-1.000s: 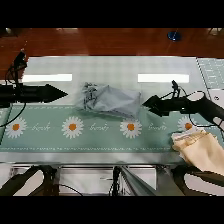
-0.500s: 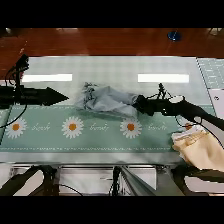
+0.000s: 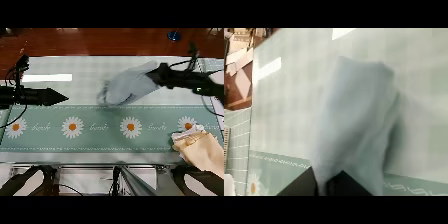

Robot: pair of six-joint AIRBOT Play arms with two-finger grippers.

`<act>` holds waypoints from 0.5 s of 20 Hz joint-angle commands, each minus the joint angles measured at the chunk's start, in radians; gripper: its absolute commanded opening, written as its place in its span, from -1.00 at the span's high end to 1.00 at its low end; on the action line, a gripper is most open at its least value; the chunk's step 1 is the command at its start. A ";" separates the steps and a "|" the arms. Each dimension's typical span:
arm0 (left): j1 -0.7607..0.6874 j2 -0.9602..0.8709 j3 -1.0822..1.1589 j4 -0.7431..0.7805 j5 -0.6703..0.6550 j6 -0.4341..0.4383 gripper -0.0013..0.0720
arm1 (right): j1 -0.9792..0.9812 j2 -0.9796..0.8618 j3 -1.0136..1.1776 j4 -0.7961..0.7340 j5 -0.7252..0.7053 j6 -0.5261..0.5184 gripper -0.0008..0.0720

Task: Fold the shirts.

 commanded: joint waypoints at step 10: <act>0.000 -0.001 0.000 0.001 0.009 0.002 0.03 | -0.625 0.296 0.233 -0.757 0.939 0.334 0.92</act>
